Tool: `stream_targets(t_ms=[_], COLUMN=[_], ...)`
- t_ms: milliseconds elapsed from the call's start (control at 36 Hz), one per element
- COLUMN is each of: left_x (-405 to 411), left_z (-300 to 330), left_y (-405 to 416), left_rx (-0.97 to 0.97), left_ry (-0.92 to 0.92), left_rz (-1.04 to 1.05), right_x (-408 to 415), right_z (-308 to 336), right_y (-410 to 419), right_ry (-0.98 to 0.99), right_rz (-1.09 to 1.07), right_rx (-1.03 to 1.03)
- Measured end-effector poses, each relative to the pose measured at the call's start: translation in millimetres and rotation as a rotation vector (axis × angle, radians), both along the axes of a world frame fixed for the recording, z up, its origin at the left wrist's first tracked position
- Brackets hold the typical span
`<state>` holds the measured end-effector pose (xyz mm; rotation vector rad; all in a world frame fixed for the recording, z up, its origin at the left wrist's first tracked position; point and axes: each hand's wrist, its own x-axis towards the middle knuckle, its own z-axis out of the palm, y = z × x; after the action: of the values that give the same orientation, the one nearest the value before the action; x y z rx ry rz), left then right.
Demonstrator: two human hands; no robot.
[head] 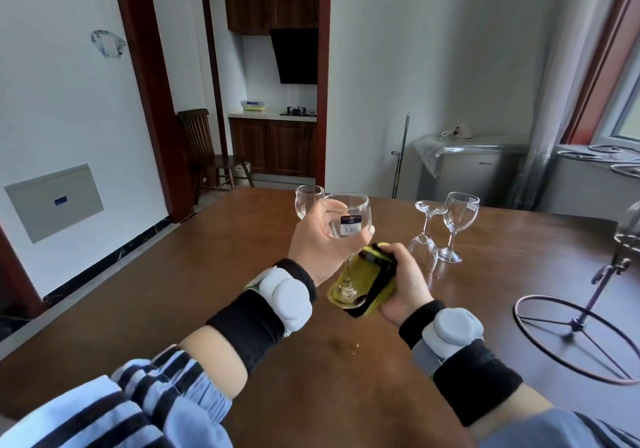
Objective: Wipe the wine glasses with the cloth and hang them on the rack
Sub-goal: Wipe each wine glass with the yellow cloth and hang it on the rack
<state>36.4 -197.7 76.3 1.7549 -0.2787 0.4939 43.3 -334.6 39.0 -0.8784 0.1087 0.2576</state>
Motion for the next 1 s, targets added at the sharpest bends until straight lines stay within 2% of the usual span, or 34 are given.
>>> stream_targets(t_ms=[83,139,222,306,389,556,722,833,917,1000], left_x=[0.9,2.1,4.2,4.3,2.9,2.0,10.2,10.6,7.1,4.3], left_z=[-2.5,-4.2,-9.6,-11.4,-5.9,2.8,4.7,4.5,1.8,-2.7], left_y=[3.5,4.4,1.3,-3.2,-5.9,0.3,12.3,18.9,14.3,3.7], left_rx=[0.084,0.114,0.121,0.062,-0.008,-0.079,0.075,0.330,0.512,0.564], left_ry=[0.098,0.176,0.257,0.251,0.247,0.273,0.238,0.320,0.372,0.369], left_rz=[0.058,0.081,0.063,0.052,0.009,-0.111,0.000,0.062,0.091,0.087], right_x=[-1.0,-2.4,-6.7,-13.9,-16.1,-15.9,-4.9,1.3,0.5,-2.7], right_z=[7.2,11.5,14.2,11.6,3.5,0.7,-1.0,10.6,24.7,35.6], right_y=[-11.7,-15.1,-12.9,-2.8,-0.1,-5.1,-19.7,-32.6,-31.3,-17.2], right_ry=[-0.125,-0.153,-0.151,-0.129,-0.055,-0.049,-0.088,-0.257,-0.382,-0.462], right_rz=[-0.008,0.005,0.054,0.143,0.157,0.245,0.020,-0.042,0.004,0.007], right_rx=[0.204,0.240,0.138,-0.055,-0.155,-0.041,0.160,0.246,0.177,-0.042])
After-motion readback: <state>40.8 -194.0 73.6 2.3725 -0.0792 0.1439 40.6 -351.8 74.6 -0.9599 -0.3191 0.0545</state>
